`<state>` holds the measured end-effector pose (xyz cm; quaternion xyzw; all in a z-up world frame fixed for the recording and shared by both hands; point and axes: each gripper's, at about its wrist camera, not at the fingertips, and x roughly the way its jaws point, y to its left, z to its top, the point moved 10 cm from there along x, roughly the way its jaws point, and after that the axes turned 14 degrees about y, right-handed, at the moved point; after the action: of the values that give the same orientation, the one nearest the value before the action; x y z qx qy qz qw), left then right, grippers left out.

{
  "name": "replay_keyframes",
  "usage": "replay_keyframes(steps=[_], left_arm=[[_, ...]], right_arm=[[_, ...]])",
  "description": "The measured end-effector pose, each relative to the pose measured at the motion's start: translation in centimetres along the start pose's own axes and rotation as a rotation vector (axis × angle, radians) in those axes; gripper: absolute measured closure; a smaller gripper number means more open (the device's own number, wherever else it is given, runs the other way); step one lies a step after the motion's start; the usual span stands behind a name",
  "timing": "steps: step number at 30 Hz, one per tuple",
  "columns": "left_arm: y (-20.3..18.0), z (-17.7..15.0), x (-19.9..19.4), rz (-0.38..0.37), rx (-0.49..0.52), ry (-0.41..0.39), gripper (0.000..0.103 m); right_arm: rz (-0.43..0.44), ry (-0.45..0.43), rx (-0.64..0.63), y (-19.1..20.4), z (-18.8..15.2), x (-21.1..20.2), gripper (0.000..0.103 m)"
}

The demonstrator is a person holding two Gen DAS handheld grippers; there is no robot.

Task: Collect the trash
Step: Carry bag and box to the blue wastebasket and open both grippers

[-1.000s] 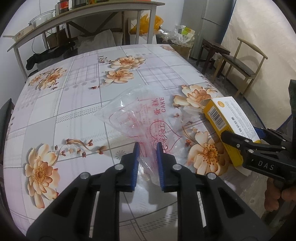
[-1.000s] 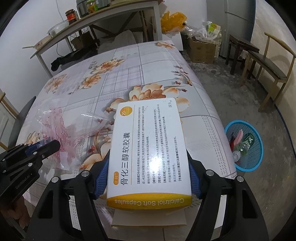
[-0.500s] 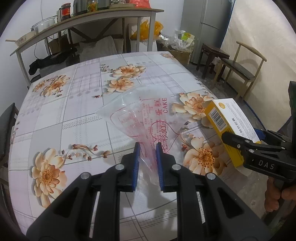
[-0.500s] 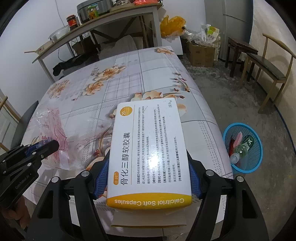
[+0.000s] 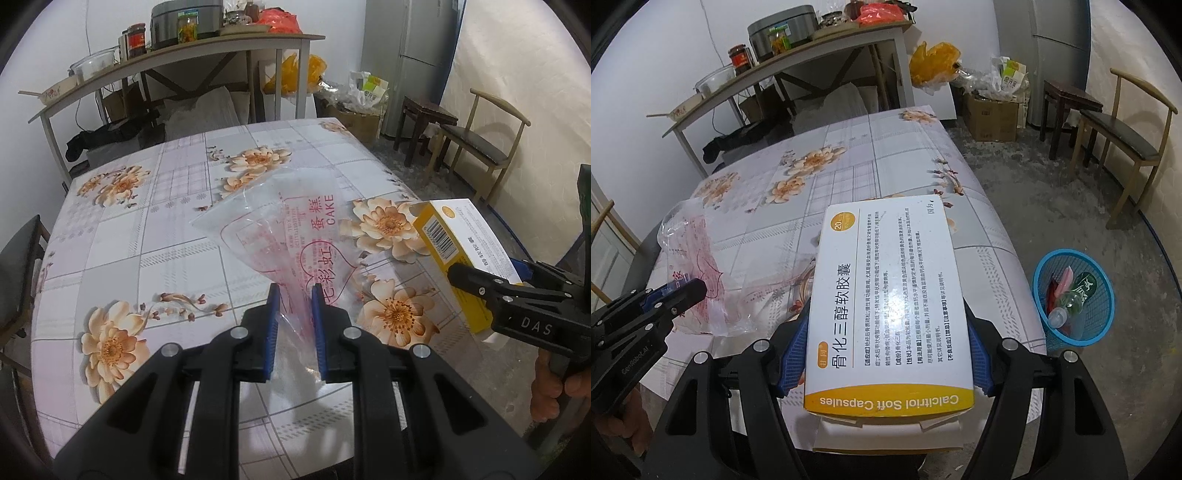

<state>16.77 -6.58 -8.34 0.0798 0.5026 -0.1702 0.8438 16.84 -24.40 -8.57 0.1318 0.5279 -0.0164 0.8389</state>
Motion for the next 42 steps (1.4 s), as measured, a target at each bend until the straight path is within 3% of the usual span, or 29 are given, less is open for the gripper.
replay_keyframes(steps=[8, 12, 17, 22, 27, 33, 36, 42], left_arm=[[-1.5, 0.3, -1.9, 0.007, 0.026, -0.029, 0.087], [-3.7, 1.5, -3.0, -0.015, 0.077, -0.057, 0.087], [-8.2, 4.0, -3.8, -0.073, 0.169, -0.088, 0.087], [-15.2, 7.2, -3.1, -0.187, 0.284, -0.07, 0.087], [-23.1, 9.2, 0.8, -0.302, 0.389, 0.058, 0.087], [-30.4, 9.2, 9.2, -0.336, 0.452, 0.28, 0.087], [-32.9, 9.3, 14.0, -0.322, 0.454, 0.389, 0.087], [-36.9, 10.9, 22.4, -0.215, 0.488, 0.477, 0.087]], right_arm=[[0.026, -0.046, 0.039, -1.8, -0.4, -2.4, 0.034], [0.023, -0.097, 0.106, -5.0, -0.5, -4.9, 0.034], [-0.026, -0.174, 0.254, -12.2, -1.4, -8.5, 0.034], [-0.064, -0.221, 0.489, -22.0, -4.8, -11.2, 0.034], [-0.044, -0.201, 0.678, -29.0, -8.9, -10.2, 0.034], [0.089, -0.134, 0.834, -33.5, -11.0, -4.3, 0.034], [0.18, -0.097, 0.896, -35.2, -10.6, -0.4, 0.034], [0.254, -0.056, 0.986, -39.3, -8.3, 6.9, 0.034]])
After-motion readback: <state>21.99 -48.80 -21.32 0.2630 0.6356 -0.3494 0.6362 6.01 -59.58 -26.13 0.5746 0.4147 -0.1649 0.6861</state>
